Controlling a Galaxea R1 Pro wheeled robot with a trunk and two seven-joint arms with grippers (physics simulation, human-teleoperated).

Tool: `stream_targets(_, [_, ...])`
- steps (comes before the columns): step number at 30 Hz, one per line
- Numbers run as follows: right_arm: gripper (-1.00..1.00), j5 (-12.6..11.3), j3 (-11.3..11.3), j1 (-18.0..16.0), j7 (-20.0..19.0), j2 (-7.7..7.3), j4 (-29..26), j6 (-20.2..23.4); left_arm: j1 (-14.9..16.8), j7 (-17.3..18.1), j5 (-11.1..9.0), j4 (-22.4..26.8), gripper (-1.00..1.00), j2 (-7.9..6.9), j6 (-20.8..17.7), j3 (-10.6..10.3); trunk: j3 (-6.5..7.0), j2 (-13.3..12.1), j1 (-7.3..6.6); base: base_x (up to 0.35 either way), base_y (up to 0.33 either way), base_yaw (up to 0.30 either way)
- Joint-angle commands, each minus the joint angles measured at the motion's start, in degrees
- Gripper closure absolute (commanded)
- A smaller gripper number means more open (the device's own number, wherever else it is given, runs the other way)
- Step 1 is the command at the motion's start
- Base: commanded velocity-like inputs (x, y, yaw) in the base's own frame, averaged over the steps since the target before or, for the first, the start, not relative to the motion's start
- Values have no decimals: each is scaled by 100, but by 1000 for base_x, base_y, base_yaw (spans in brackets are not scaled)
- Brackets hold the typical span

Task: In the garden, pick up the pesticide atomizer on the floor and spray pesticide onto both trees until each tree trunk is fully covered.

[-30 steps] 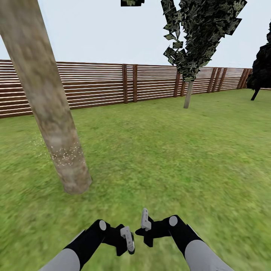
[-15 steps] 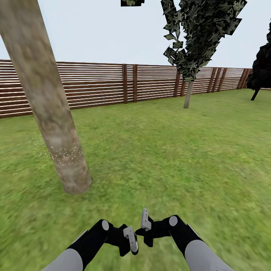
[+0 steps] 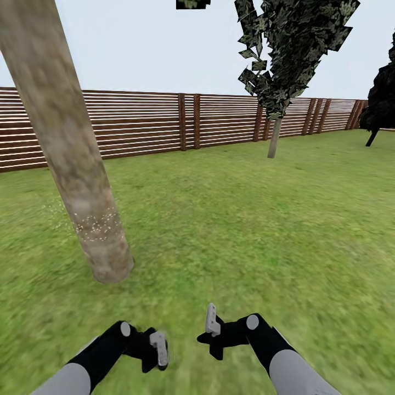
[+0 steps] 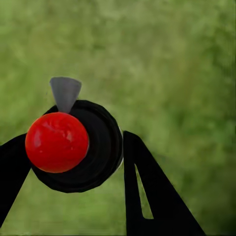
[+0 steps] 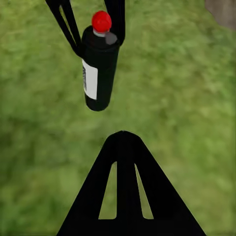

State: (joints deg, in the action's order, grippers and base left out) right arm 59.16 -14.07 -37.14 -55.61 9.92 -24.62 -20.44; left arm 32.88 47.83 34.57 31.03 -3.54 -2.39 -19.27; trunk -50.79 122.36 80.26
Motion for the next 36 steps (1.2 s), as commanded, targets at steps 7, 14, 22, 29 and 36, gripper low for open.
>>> stream_targets(7, [-100, 52, -52, -3, -27, 8, 0, -21, -33, 6, -32, -503, 100, -1152, 484, 424, -5, 3, -1, 0, 0, 0])
stream_targets(14, [-100, 9, -74, 46, 1450, -376, 346, -38, -74, -1261, -677, -1215, 100, -1305, 656, 1307, -5, 3, -1, 0, 0, 0])
stream_targets(22, [-100, -2564, -70, 772, 5971, -1307, 2163, -324, -729, -3792, -3375, -2599, 100, -1097, 2179, 1817, -5, 3, -1, 0, 0, 0])
stream_targets(29, [-100, -3343, -62, 1084, 7781, -1374, 2243, -792, -1076, -4283, -4257, -2650, 100, -992, 2520, 1825, -5, 3, -1, 0, 0, 0])
stream_targets(36, [-100, -3317, -55, 1095, 7809, -1262, 2297, -794, -1091, -4291, -4685, -2655, 100, -991, 2526, 1823, -5, 3, -1, 0, 0, 0])
